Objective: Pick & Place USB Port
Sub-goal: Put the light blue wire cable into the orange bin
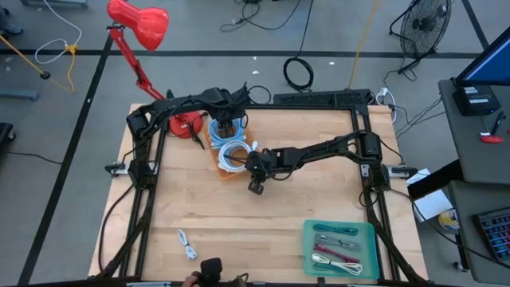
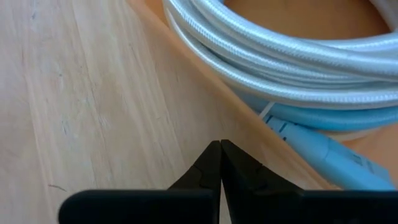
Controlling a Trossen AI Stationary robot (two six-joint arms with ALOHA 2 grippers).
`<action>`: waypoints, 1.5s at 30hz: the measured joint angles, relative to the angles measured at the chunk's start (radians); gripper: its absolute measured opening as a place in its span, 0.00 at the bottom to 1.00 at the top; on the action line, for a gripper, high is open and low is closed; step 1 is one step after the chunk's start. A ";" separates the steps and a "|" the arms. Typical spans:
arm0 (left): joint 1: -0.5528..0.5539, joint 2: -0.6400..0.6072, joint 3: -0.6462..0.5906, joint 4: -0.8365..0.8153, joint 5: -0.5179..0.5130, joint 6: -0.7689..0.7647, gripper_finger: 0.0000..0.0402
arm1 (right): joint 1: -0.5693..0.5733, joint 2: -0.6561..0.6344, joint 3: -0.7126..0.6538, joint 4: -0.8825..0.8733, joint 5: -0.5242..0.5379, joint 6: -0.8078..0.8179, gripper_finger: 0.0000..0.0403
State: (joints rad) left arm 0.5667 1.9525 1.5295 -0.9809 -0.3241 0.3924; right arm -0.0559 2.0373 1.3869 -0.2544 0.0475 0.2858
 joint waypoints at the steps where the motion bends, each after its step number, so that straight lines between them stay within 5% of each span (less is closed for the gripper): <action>1: -0.002 -0.005 0.000 0.003 0.001 0.000 0.39 | 0.000 0.000 0.000 0.001 0.000 0.002 0.00; 7: -0.009 -0.011 0.001 -0.016 0.057 -0.005 0.49 | 0.000 0.000 0.001 0.004 -0.001 0.002 0.00; 12: -0.009 -0.012 0.001 -0.051 0.142 -0.014 0.48 | 0.000 -0.001 0.001 0.004 -0.004 0.002 0.00; 25: -0.012 -0.013 0.002 -0.059 0.179 -0.029 0.04 | 0.002 -0.002 0.001 0.043 -0.008 0.031 0.00; 38: -0.013 -0.013 0.002 -0.096 0.177 -0.058 0.16 | 0.002 -0.002 0.001 0.049 -0.001 0.042 0.00; 45: -0.026 -0.013 0.002 -0.102 0.172 -0.067 0.31 | 0.002 -0.002 0.001 0.052 0.000 0.044 0.00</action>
State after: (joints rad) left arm 0.5406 1.9400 1.5314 -1.0832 -0.1522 0.3256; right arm -0.0540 2.0357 1.3876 -0.2024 0.0475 0.3294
